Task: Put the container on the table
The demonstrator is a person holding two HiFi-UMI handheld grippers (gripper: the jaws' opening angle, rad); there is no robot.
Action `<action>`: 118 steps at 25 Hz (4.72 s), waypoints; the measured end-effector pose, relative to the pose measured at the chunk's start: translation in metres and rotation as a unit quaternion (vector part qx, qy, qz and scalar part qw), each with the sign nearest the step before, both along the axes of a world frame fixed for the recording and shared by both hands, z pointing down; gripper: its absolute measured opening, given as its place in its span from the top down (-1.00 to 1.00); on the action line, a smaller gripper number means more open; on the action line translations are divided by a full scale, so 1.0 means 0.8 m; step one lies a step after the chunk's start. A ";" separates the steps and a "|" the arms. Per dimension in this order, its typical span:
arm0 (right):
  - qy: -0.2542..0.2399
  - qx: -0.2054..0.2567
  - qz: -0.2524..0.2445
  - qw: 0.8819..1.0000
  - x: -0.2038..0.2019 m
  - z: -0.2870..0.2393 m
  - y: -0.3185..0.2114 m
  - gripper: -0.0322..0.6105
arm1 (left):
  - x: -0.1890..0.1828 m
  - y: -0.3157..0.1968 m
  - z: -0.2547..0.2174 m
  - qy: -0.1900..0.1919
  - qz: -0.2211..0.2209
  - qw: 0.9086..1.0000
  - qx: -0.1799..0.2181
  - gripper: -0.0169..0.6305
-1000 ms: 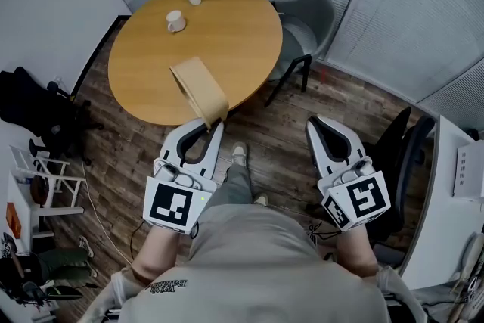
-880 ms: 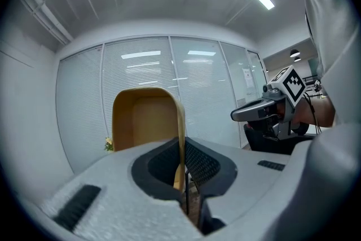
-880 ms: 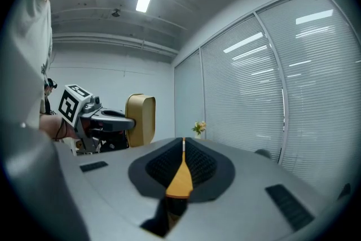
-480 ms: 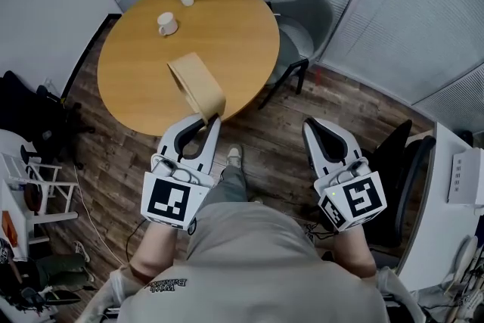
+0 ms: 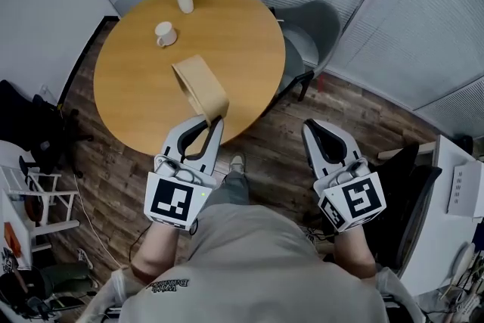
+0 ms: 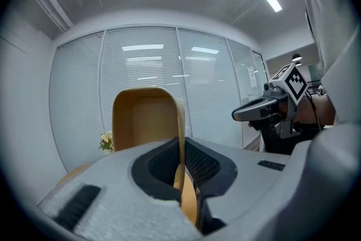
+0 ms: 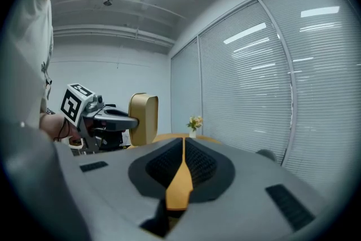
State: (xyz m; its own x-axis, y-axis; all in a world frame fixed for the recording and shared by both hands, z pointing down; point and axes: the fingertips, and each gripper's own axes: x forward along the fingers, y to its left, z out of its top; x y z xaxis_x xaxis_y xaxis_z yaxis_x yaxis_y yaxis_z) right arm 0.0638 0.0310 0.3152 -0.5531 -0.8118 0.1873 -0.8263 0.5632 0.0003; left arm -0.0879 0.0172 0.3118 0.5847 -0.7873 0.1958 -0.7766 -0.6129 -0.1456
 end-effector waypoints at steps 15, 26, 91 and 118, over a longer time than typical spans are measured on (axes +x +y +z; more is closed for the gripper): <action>0.012 -0.015 0.037 0.999 -0.032 0.004 -0.139 0.79 | -0.027 -0.146 0.007 -0.008 0.042 0.999 -0.008 0.85; 0.023 -0.027 0.058 0.998 -0.059 0.016 -0.200 0.79 | -0.064 -0.212 0.021 -0.002 0.050 0.999 -0.016 0.85; 0.012 -0.063 0.021 0.998 0.024 0.048 -0.274 0.79 | 0.059 -0.336 0.130 -0.195 0.121 0.970 -0.081 0.85; 0.006 -0.139 0.032 0.990 0.050 0.126 -0.305 0.79 | 0.124 -0.397 0.339 -0.315 0.204 0.911 -0.171 0.85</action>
